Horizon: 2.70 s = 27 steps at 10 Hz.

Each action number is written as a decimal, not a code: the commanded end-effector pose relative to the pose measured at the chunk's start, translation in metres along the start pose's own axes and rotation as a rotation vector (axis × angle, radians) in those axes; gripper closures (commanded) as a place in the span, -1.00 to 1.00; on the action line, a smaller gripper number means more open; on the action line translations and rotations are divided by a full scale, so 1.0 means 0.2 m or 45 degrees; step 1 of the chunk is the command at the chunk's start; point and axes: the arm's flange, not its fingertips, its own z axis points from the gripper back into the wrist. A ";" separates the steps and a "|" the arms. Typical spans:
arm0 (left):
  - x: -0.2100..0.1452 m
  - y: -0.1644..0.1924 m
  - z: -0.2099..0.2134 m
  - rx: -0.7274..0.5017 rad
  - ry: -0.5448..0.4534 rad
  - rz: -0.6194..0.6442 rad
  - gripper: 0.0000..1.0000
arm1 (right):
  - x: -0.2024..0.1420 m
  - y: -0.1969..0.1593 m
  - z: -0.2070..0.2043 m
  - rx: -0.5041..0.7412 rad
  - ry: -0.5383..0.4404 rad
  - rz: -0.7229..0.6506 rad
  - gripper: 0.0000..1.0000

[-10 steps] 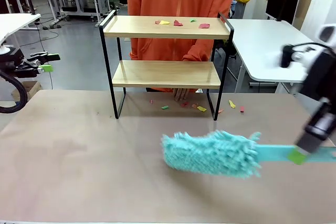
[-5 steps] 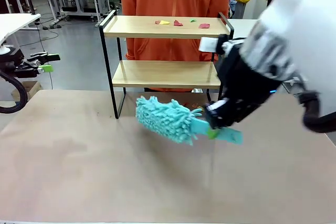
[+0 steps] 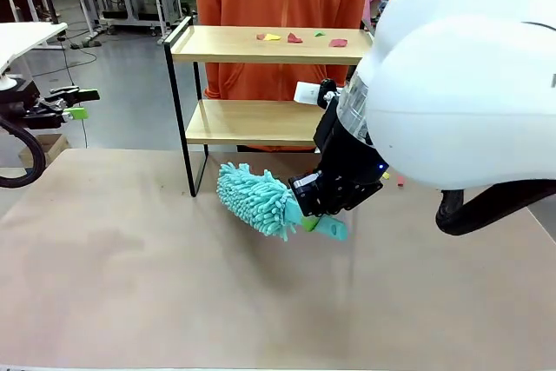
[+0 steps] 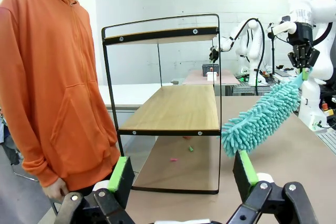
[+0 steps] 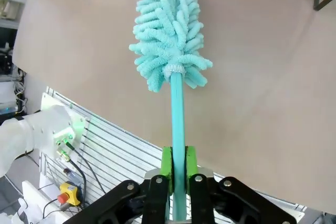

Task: Clean the shelf.
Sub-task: Clean the specific section of the Shelf indicated by the human with the Duster.

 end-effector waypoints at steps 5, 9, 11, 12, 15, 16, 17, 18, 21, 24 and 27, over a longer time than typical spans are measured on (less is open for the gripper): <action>0.02 -0.01 0.00 -0.004 0.002 -0.004 -1.00 | 0.11 0.16 -0.16 -0.156 -0.166 -0.222 0.74; 0.02 -0.01 0.00 -0.004 0.002 -0.004 -1.00 | 0.26 0.38 -0.46 -0.220 -0.344 -0.373 0.74; 0.02 -0.01 0.00 -0.004 0.002 -0.004 -1.00 | 0.37 0.48 -0.59 -0.223 -0.399 -0.382 0.74; 0.02 -0.01 0.00 -0.004 0.002 -0.004 -1.00 | 0.42 0.52 -0.66 -0.229 -0.422 -0.389 0.74; 0.02 -0.01 0.00 -0.004 0.002 -0.004 -1.00 | 0.56 0.58 -0.79 -0.221 -0.430 -0.389 0.74; 0.02 -0.01 0.00 -0.004 0.002 -0.004 -1.00 | 0.62 0.59 -0.83 -0.228 -0.451 -0.393 0.74; 0.02 -0.01 0.00 -0.004 0.002 -0.004 -1.00 | 0.65 0.59 -0.86 -0.216 -0.436 -0.392 0.74; 0.02 -0.01 0.00 -0.004 0.002 -0.004 -1.00 | 0.70 0.58 -0.89 -0.202 -0.430 -0.404 0.74; 0.02 -0.01 0.00 -0.004 0.002 -0.004 -1.00 | 0.77 0.57 -1.00 -0.151 -0.410 -0.376 0.74; 0.02 -0.01 0.00 -0.004 0.002 -0.004 -1.00 | 0.81 0.57 -1.06 -0.157 -0.362 -0.397 0.74; 0.02 -0.01 0.00 -0.004 0.002 -0.004 -1.00 | 0.74 0.50 -1.00 -0.169 -0.385 -0.390 0.74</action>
